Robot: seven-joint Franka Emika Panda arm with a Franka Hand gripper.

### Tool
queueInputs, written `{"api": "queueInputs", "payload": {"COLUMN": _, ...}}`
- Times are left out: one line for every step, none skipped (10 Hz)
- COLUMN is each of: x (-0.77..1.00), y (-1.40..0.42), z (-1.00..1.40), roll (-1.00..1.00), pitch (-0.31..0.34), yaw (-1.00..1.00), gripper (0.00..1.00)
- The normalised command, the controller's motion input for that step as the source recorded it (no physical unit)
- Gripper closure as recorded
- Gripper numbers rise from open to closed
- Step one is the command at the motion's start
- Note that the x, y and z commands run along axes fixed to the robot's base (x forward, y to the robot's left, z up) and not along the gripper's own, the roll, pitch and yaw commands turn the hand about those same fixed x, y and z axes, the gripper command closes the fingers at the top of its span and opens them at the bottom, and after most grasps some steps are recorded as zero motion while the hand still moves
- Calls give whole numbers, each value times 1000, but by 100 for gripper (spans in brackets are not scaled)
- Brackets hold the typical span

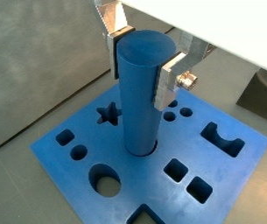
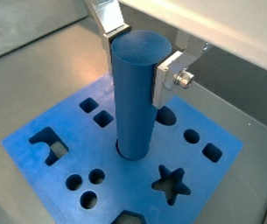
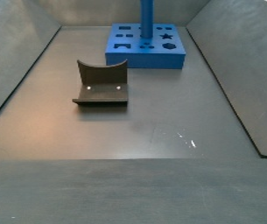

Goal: Insert the round object.

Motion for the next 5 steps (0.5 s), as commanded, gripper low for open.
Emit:
{"api": "queueInputs", "payload": {"x": -49, "y": 0, "z": -391, "roll": 0, "pitch": 0, "yaw": -26, "gripper": 100}}
{"api": "queueInputs", "payload": {"x": 0, "y": 154, "z": -560, "roll": 20, "pitch": 4, "yaw": 0, "gripper": 100}}
{"api": "queueInputs", "payload": {"x": 0, "y": 320, "z": -500, "roll": 60, "pitch": 19, "yaw": 0, "gripper": 100}}
{"api": "queueInputs", "payload": {"x": 0, "y": 377, "z": -334, "roll": 60, "pitch": 21, "yaw": 0, "gripper": 100}}
{"api": "queueInputs", "payload": {"x": 0, "y": 166, "z": -91, "roll": 0, "pitch": 0, "yaw": 0, "gripper": 100}}
